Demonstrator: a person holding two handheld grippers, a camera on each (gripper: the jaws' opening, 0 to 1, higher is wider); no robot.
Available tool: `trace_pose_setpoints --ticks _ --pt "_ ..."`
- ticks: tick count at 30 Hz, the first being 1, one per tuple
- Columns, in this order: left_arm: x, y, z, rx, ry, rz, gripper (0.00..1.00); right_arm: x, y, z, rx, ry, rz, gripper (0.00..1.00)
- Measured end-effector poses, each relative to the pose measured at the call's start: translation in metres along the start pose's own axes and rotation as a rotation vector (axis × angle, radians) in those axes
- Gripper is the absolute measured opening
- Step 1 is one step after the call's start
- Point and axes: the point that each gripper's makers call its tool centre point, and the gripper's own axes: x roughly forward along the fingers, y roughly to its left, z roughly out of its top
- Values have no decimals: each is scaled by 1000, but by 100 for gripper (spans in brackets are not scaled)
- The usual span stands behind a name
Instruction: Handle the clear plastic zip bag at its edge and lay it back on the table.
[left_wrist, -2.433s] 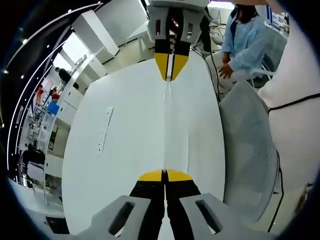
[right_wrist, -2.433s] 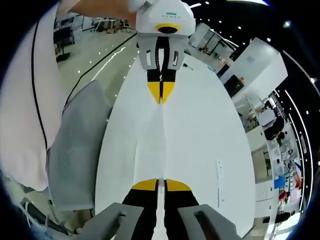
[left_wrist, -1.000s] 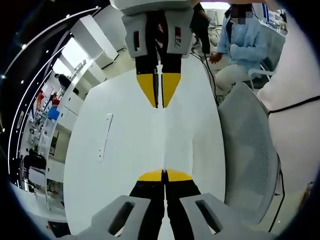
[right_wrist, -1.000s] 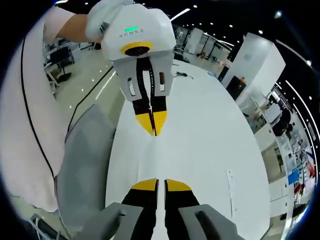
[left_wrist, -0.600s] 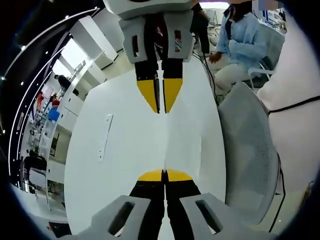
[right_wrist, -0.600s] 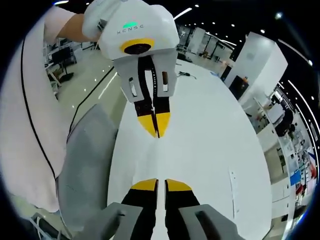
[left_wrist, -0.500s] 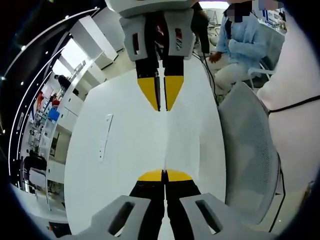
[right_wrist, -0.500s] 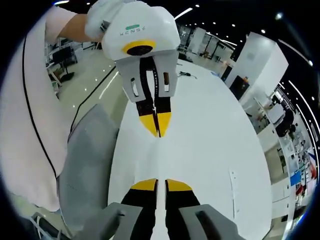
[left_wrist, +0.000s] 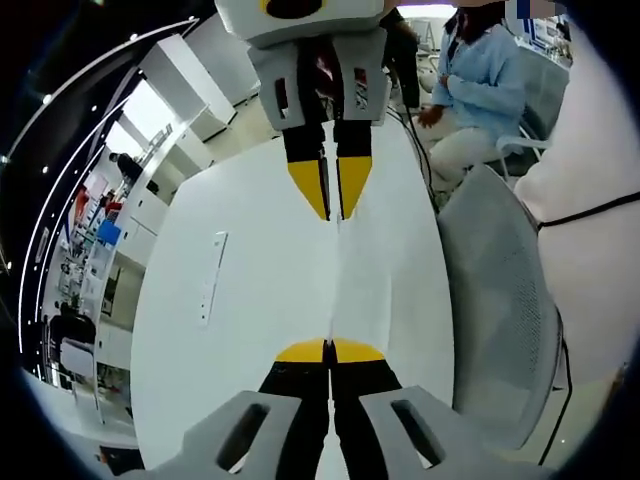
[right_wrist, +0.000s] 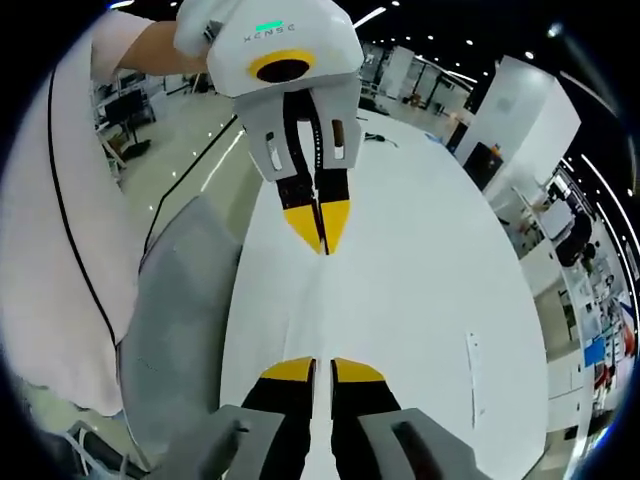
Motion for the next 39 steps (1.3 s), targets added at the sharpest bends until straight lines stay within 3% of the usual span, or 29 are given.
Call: trace_pose_setpoints --ticks 13,26,32,39 --pt "0 -1 5 13 -17 8 0 16 11 -13 52 21 66 5" --pt "-2 -4 9 17 -30 10 0 28 21 -9 129 -16 123 0" --pt "0 -6 4 5 -18 -7 0 29 20 -8 120 -18 107 0" --pt "2 -8 2 -7 -19 -20 0 27 15 -10 102 25 74 0"
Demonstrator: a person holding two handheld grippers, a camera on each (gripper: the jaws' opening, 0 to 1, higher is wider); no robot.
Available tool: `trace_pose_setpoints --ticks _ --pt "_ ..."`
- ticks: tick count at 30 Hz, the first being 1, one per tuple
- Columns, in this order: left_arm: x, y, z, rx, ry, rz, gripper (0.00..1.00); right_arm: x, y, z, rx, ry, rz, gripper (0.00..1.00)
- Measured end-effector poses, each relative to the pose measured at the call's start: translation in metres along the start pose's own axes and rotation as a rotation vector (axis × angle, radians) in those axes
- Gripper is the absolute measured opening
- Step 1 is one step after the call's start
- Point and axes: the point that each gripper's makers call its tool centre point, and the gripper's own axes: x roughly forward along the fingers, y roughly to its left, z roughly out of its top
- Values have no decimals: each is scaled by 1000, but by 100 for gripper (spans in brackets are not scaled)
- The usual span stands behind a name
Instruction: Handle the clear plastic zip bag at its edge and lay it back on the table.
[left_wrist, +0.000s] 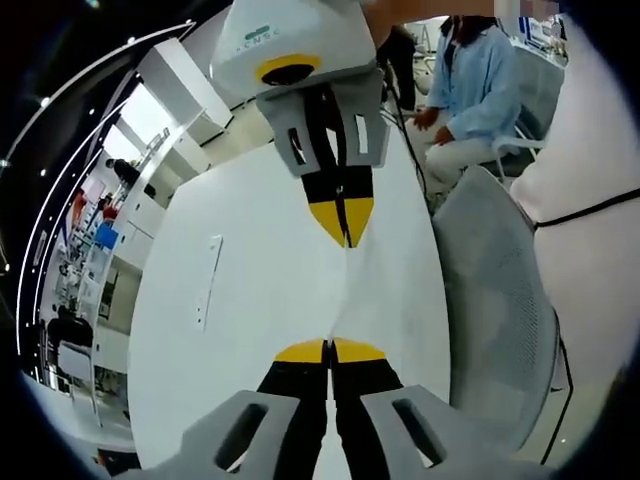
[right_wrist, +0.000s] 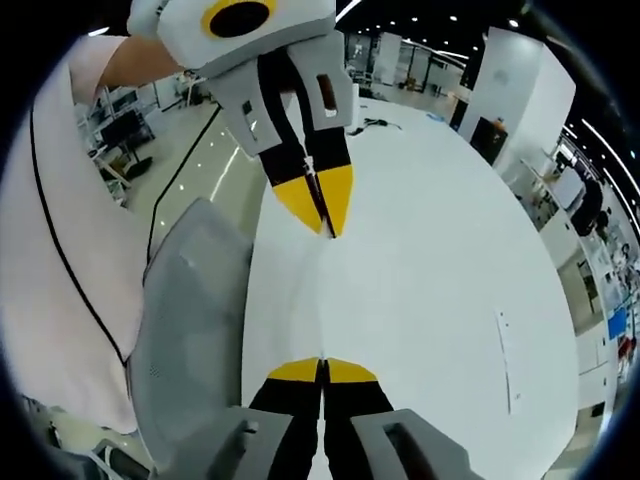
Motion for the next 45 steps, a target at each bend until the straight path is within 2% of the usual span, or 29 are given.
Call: trace_pose_setpoints --ticks 4,12,18,29,33,41,45 --pt "-1 1 1 4 -10 1 0 -1 -4 -3 -11 23 -17 0" --pt "-3 4 19 16 -56 16 8 -4 -9 -3 -41 62 -45 0" --pt "-3 -5 36 45 -80 0 8 -6 -13 -4 -63 89 -65 0" --pt "-3 -17 61 71 -120 -32 7 -5 -11 4 -66 83 -68 0" --pt "1 -21 59 79 -105 -52 7 -6 -11 8 -62 72 -67 0" --pt "6 -21 54 120 -71 -46 7 -8 -9 12 -40 56 -60 0" --pt "5 -20 56 132 -79 -40 7 -9 -8 12 -20 66 -61 0"
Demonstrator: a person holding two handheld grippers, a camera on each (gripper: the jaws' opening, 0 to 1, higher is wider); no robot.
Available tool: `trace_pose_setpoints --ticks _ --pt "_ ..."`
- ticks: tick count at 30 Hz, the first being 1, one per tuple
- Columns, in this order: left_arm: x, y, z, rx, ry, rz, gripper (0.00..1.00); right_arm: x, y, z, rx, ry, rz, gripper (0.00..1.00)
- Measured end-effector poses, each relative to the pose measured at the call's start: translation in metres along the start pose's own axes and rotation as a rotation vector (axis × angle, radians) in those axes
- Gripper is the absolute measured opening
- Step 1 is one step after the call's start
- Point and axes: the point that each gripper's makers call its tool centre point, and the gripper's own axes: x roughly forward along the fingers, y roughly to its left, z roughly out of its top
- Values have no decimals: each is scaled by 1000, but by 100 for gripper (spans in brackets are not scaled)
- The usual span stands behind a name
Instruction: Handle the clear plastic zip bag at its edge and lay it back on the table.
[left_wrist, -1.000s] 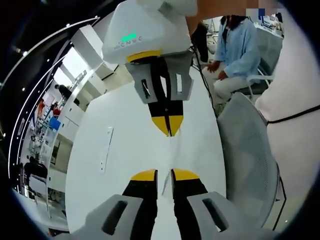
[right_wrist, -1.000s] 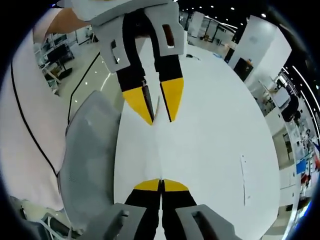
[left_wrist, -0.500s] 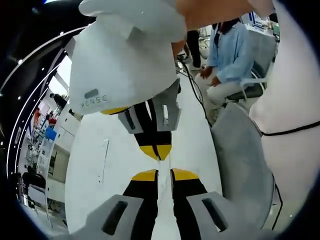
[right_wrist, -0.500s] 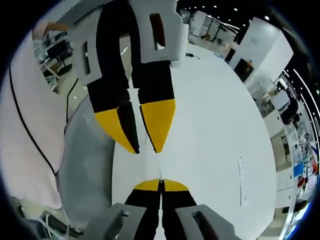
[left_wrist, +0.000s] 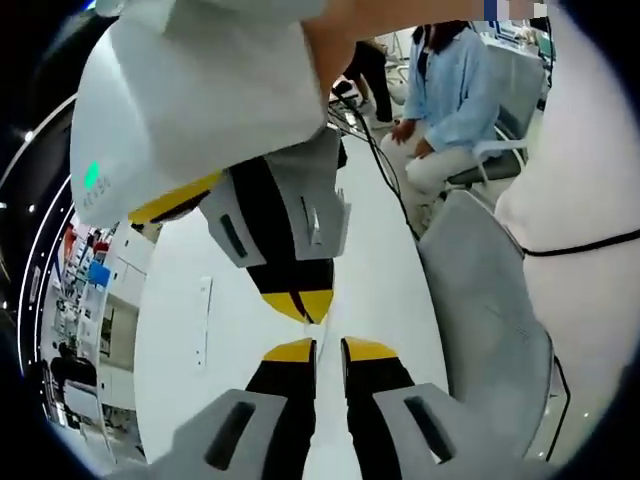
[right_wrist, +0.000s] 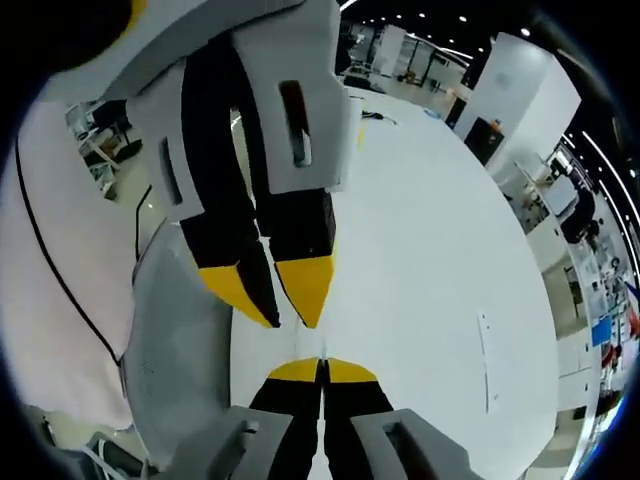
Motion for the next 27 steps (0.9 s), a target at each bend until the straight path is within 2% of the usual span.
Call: trace_pose_setpoints --ticks 3,20,24,27 --pt "-1 -1 3 -1 -9 -7 6 -1 5 5 11 -20 17 0" --pt "13 -2 -30 14 93 -26 4 -4 9 10 3 -28 42 0" --pt "16 -1 -31 39 100 -16 3 -4 11 11 -5 -29 53 0" --pt "16 2 -28 52 82 6 3 -4 11 9 -7 -25 56 0"
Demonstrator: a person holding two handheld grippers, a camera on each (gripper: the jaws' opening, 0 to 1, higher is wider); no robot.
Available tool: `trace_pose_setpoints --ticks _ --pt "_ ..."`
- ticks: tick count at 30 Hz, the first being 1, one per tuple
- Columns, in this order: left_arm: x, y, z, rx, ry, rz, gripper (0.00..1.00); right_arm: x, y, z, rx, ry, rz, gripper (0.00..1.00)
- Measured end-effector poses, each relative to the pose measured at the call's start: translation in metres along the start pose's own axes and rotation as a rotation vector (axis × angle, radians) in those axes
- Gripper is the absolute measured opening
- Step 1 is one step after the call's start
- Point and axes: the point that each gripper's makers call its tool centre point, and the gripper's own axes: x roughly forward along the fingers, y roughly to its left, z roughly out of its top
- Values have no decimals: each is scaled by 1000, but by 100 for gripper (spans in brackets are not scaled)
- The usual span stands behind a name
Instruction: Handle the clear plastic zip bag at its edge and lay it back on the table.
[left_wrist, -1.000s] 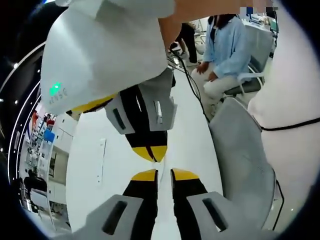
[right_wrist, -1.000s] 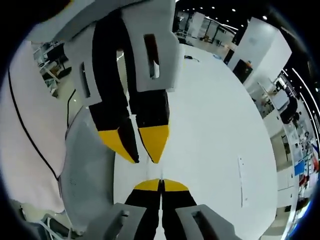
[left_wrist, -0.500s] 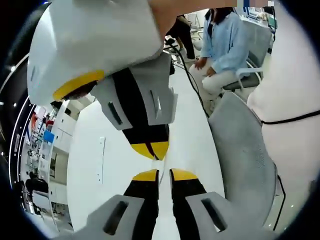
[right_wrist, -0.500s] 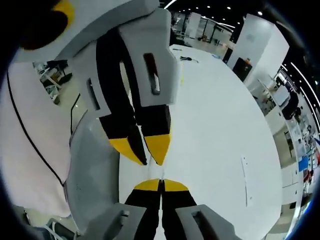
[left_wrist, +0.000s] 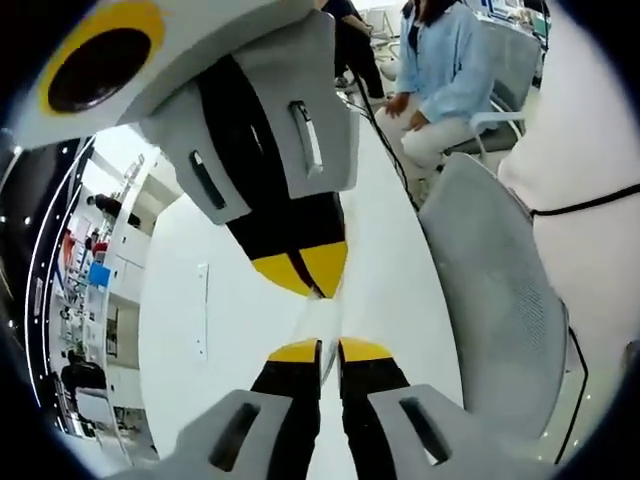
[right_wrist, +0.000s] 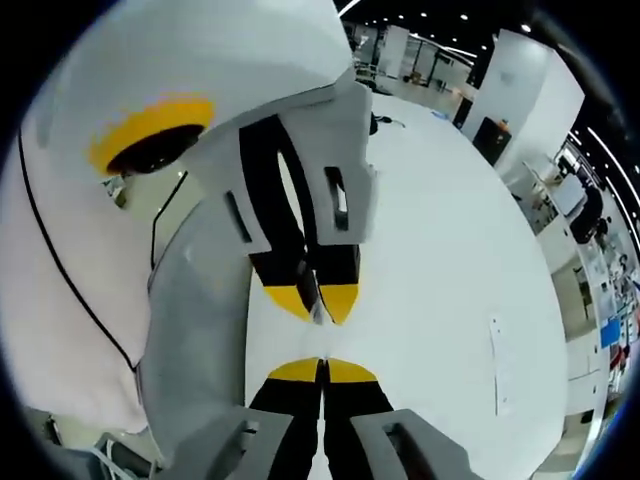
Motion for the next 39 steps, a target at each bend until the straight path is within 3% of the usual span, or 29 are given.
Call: trace_pose_setpoints --ticks 10,16,33,39 --pt "7 -7 -6 43 17 -23 0 -2 4 0 3 -5 16 0" --pt "7 -20 -4 -9 -2 -90 0 -3 3 -5 5 8 8 0" --pt "1 -39 7 -56 -64 -150 0 -5 -23 -16 38 31 -92 0" --pt "0 -47 15 -55 -90 -159 0 -7 -34 -17 91 22 -134 0"
